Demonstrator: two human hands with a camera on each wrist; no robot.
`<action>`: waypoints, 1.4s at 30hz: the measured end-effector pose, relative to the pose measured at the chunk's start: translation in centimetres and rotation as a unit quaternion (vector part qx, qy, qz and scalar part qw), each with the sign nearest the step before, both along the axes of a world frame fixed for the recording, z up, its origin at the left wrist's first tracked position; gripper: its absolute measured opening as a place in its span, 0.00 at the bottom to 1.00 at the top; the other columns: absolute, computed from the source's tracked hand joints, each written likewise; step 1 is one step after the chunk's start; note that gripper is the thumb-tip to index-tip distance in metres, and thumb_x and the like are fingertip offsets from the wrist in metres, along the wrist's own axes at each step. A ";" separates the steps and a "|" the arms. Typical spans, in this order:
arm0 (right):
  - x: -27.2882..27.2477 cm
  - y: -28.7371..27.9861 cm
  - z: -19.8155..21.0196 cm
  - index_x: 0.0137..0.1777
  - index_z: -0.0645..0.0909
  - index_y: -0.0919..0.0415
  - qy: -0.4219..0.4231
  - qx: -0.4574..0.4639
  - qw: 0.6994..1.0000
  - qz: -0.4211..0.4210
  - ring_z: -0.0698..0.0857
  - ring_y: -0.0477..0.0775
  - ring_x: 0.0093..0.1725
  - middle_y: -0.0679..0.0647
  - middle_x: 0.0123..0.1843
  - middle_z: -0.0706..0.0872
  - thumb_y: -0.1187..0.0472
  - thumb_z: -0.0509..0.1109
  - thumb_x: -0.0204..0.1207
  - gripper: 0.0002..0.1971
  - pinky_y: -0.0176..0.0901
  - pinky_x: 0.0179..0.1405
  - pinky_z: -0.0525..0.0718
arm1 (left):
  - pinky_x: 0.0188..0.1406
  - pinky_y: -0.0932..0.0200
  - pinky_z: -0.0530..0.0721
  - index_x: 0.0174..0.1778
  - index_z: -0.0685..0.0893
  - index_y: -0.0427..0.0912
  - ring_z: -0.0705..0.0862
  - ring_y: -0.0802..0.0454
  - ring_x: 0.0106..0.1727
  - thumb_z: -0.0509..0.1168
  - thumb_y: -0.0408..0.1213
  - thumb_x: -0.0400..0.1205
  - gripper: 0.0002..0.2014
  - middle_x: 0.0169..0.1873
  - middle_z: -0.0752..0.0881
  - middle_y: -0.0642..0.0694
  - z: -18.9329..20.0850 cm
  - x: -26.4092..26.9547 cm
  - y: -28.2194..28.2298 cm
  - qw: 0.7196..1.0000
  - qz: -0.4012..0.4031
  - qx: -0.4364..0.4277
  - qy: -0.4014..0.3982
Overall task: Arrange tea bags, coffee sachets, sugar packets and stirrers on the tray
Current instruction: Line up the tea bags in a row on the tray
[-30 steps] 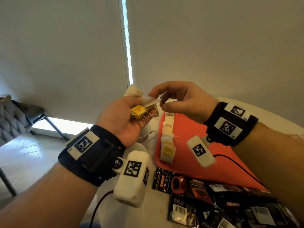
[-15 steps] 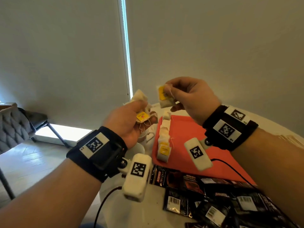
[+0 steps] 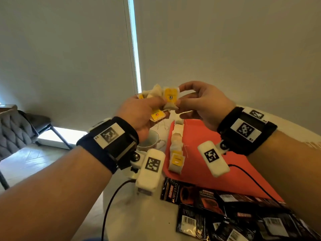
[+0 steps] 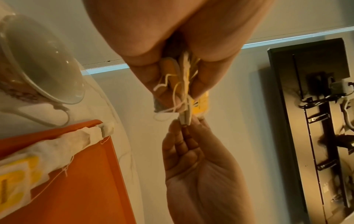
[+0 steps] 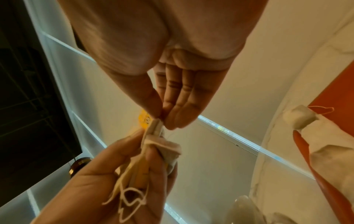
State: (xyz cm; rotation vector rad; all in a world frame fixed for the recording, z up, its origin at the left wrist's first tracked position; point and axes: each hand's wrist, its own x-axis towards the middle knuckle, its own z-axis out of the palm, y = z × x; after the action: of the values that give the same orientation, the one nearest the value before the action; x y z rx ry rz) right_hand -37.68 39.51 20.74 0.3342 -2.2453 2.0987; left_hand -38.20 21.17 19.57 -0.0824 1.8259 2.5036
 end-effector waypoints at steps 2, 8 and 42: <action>-1.6 0.4 -0.6 0.57 0.83 0.62 -0.017 -0.022 0.999 -0.043 0.92 0.59 0.41 0.62 0.43 0.93 0.74 0.78 0.75 0.14 0.50 0.40 0.91 | 0.38 0.51 0.93 0.65 0.84 0.38 0.94 0.44 0.38 0.75 0.28 0.82 0.16 0.48 0.93 0.36 0.0 -0.9 0.0 1.000 0.009 0.009 -0.013; -7.2 2.8 -5.5 0.43 0.79 0.62 -0.135 -0.003 0.979 -0.150 0.89 0.56 0.30 0.61 0.33 0.86 0.78 0.74 0.76 0.11 0.48 0.33 0.90 | 0.34 0.52 0.91 0.71 0.82 0.34 0.94 0.45 0.36 0.74 0.27 0.83 0.20 0.47 0.89 0.36 -0.9 -2.7 -1.1 0.999 0.023 0.030 -0.036; -2.5 0.9 -0.8 0.51 0.90 0.57 0.008 0.042 0.998 0.049 0.85 0.55 0.46 0.54 0.48 0.90 0.46 0.73 0.81 0.14 0.42 0.39 0.84 | 0.32 0.54 0.91 0.68 0.83 0.29 0.94 0.41 0.40 0.63 0.28 0.86 0.16 0.54 0.90 0.31 1.2 2.6 -1.0 0.989 -0.123 0.047 -0.063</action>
State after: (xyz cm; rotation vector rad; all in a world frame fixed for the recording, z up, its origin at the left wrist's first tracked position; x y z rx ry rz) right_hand -40.21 40.43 19.94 0.4715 -2.3595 2.0417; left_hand -35.64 20.20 20.74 -0.0102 1.5641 2.3508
